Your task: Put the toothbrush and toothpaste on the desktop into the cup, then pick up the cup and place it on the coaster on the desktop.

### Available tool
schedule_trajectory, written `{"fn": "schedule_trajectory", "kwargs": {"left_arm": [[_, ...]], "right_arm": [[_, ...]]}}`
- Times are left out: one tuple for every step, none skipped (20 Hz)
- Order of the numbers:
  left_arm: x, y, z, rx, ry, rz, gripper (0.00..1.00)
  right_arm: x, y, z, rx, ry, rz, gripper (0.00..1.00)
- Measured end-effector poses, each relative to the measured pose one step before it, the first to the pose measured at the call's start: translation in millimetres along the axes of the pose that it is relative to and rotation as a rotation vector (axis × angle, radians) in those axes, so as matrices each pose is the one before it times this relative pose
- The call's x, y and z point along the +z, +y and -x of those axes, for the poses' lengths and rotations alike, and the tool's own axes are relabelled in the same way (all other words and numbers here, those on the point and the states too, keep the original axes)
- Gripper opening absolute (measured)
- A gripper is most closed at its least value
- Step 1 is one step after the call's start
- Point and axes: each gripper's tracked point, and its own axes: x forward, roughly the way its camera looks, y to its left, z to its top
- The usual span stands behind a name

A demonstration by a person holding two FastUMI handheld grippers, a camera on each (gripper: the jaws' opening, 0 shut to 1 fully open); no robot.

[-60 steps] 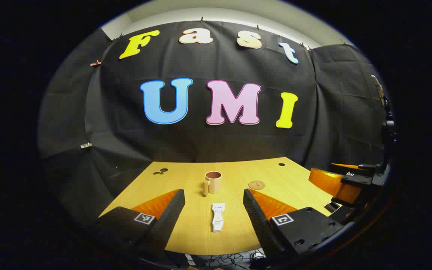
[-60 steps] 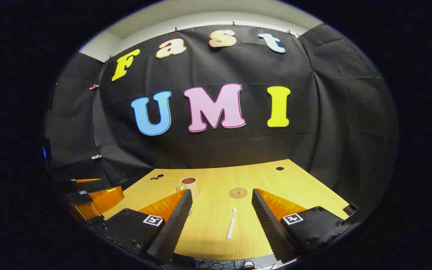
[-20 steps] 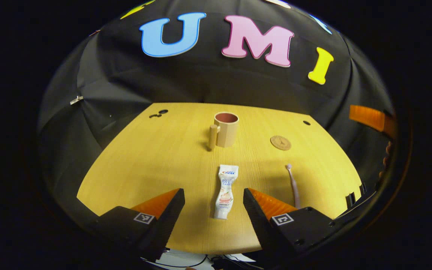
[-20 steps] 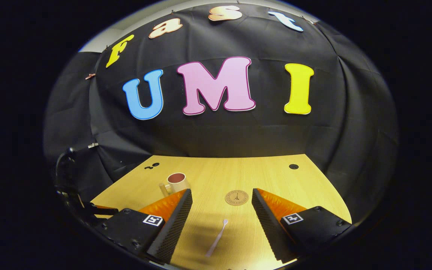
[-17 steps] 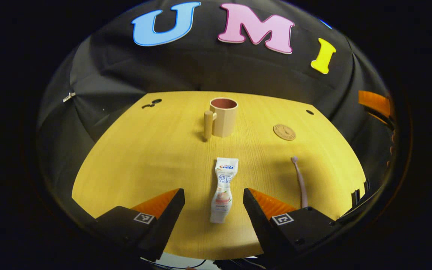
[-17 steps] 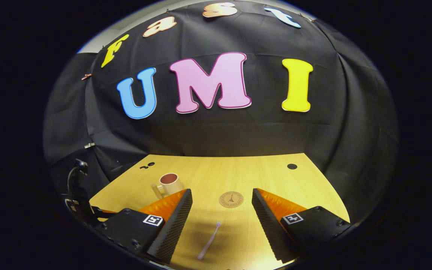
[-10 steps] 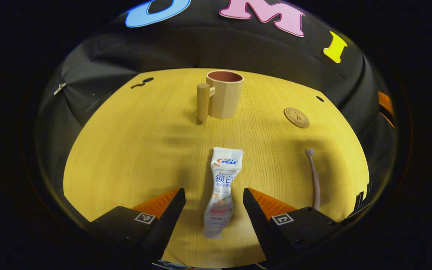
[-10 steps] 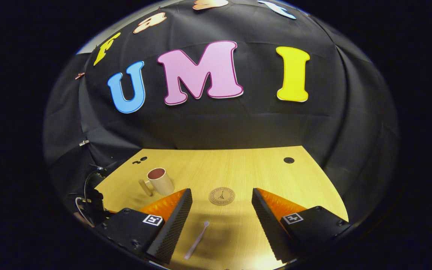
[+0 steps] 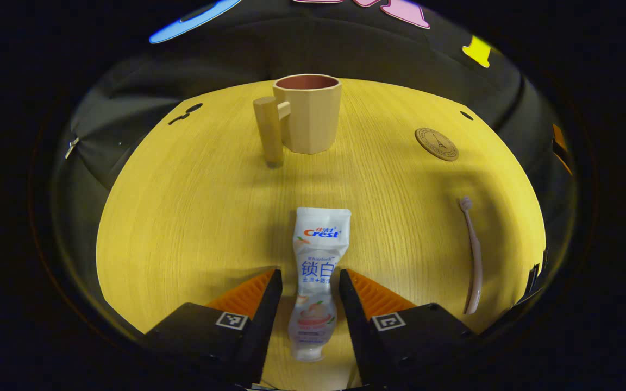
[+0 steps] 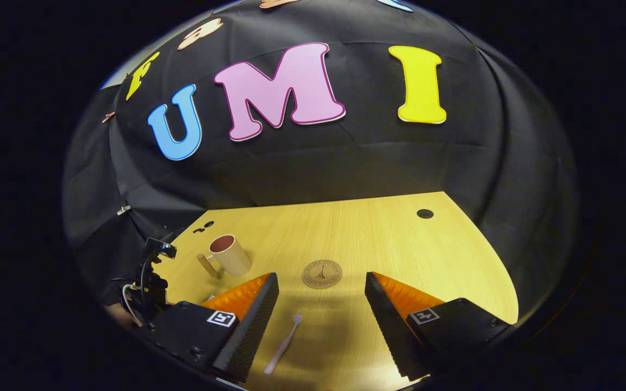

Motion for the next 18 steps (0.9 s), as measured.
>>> {"fn": "schedule_trajectory", "kwargs": {"left_arm": [[0.02,-1.30,0.03,-0.00181,0.01669,0.00127,0.65],[0.11,-1.38,0.63,-0.00127,0.00883,0.00102,0.65],[-0.85,-0.44,-1.91,0.00317,0.01414,-0.00117,0.56],[-0.22,1.00,1.56,-0.00025,0.00951,0.00172,0.51],[0.66,1.17,-4.11,0.00029,0.00222,-0.00495,0.43],[-0.50,-1.84,3.13,-0.00574,0.00257,-0.01132,0.39],[0.09,-1.23,-0.19,-0.01149,-0.00003,-0.01062,0.36],[-0.48,1.59,-1.46,-0.01033,-0.00091,-0.00217,0.35],[1.79,1.05,-0.49,-0.01012,-0.00490,0.00364,0.34],[-0.33,-0.94,-0.29,-0.01416,-0.00379,0.00356,0.28],[0.99,-0.57,-0.06,-0.01812,-0.00451,0.00388,0.25],[-0.11,-0.28,0.31,-0.02209,-0.00387,0.01432,0.25],[0.17,-2.13,0.94,-0.02771,-0.00140,0.02233,0.23],[1.12,0.66,-1.48,-0.02615,-0.00644,0.01997,0.23],[0.32,0.59,0.98,-0.01767,-0.00658,0.01176,0.23],[1.14,0.27,0.10,-0.00769,-0.01316,0.00523,0.23],[2.35,-0.87,0.91,-0.00529,-0.01191,0.00054,0.23],[-0.04,-0.63,0.85,-0.00121,-0.01078,-0.00209,0.23]], "right_arm": [[-5.35,-1.70,-2.12,-0.00275,0.01157,-0.00596,0.99],[-5.51,-4.15,-2.93,-0.01135,0.01615,-0.00871,0.99],[-8.49,-4.83,-1.02,-0.01581,0.02524,-0.01333,0.99],[-6.94,-4.50,-1.87,-0.01627,0.02518,-0.01531,0.99],[-5.39,-3.40,-1.78,-0.01585,0.02448,-0.01256,0.99],[-6.39,-2.28,-0.99,-0.01400,0.02481,-0.00563,0.99],[-7.23,-1.54,0.10,-0.01535,0.02467,-0.00166,0.98],[-5.10,-0.57,0.72,-0.01635,0.02109,-0.00482,0.98],[-5.99,2.62,0.33,-0.01007,0.02392,-0.00827,0.98],[-5.73,5.27,0.75,-0.00511,0.01760,-0.00769,0.98],[-5.48,6.65,0.31,0.00122,0.01918,-0.00722,0.98],[-6.53,7.50,-1.10,0.00156,0.01868,-0.00132,0.98],[-6.38,6.50,1.85,-0.00392,0.01215,0.00216,0.98],[-3.47,7.41,-0.18,-0.00119,0.00328,0.00306,0.98],[-6.03,6.72,-1.20,-0.00203,0.00846,0.00389,0.98],[-6.24,7.81,-2.76,-0.00040,0.01747,-0.00079,0.98],[-4.53,6.48,-3.30,0.00285,0.01240,-0.00891,0.98],[-5.88,6.88,-3.02,0.00308,0.02021,-0.01092,0.98]]}}
